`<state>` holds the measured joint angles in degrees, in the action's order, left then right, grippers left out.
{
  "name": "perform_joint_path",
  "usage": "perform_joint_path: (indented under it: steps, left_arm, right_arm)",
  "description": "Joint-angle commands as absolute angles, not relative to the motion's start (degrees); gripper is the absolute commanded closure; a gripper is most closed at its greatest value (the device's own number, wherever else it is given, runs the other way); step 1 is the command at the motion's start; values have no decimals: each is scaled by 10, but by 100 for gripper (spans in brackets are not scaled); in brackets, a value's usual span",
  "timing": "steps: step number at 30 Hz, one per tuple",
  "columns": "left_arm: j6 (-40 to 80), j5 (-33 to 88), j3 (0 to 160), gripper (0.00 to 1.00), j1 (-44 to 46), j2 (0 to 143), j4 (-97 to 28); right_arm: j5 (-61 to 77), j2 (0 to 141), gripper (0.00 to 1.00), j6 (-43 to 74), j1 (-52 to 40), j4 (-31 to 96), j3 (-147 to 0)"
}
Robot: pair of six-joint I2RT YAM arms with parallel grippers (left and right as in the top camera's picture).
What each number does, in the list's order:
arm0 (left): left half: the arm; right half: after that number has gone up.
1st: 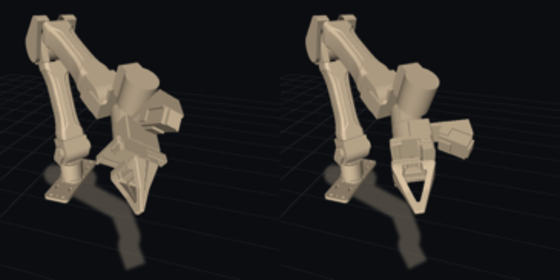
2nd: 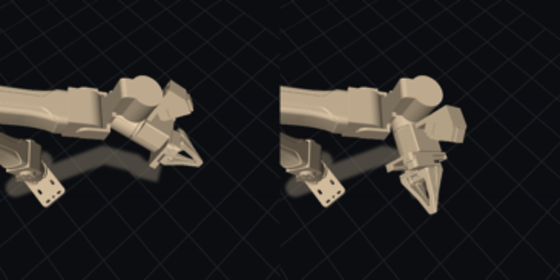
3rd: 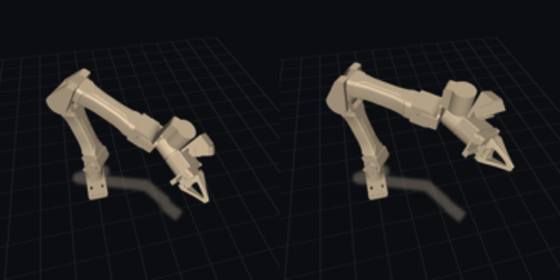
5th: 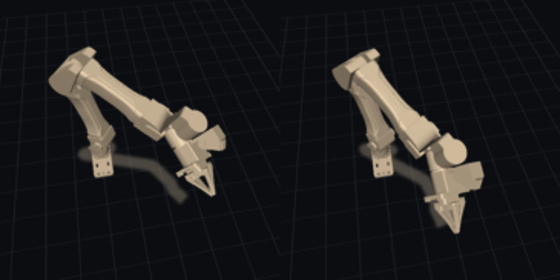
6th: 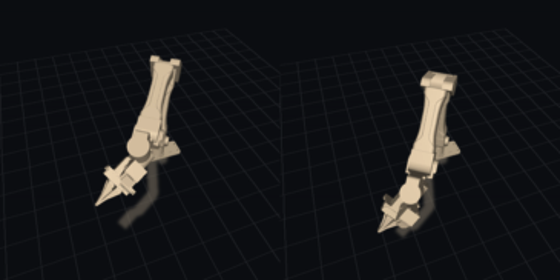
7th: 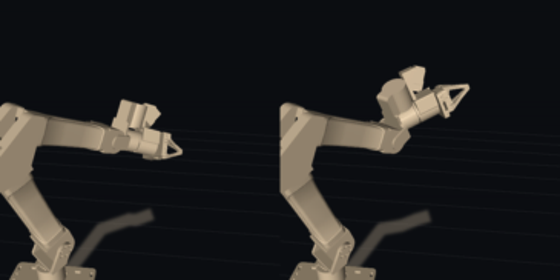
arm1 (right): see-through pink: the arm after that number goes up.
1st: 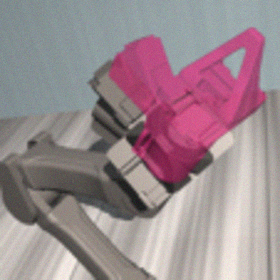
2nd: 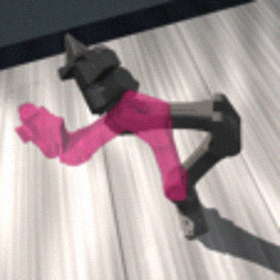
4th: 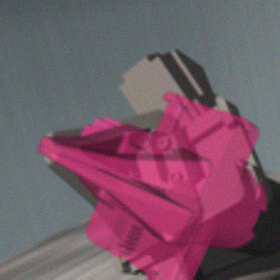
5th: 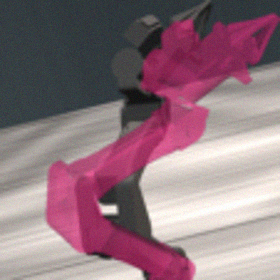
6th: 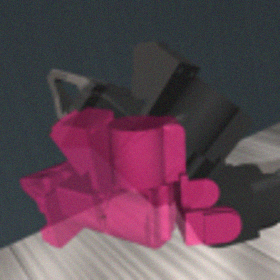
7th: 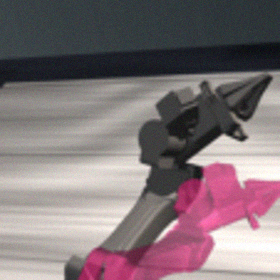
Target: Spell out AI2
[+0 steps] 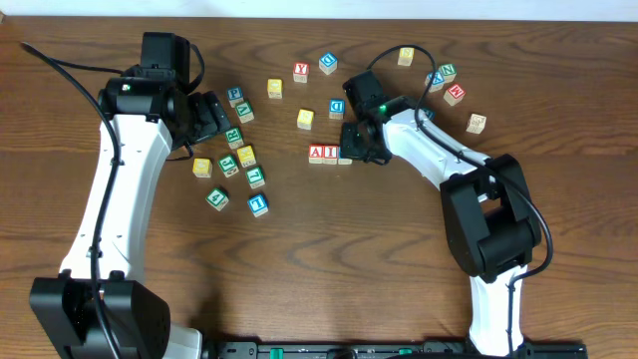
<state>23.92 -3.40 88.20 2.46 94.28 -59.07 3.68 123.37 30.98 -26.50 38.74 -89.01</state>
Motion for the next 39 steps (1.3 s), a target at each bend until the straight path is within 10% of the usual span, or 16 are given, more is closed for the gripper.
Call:
perform_joint_path:
  steps: [1, 39]
  left_arm:
    - [236, -45, 887, 2, 25, 944, -593]
    - [236, -46, 887, 2, 25, 944, -593]
  right_arm:
    - [41, 1231, 99, 312, -270, 386, -888]
    - [40, 1061, 70, 211, -222, 479, -908]
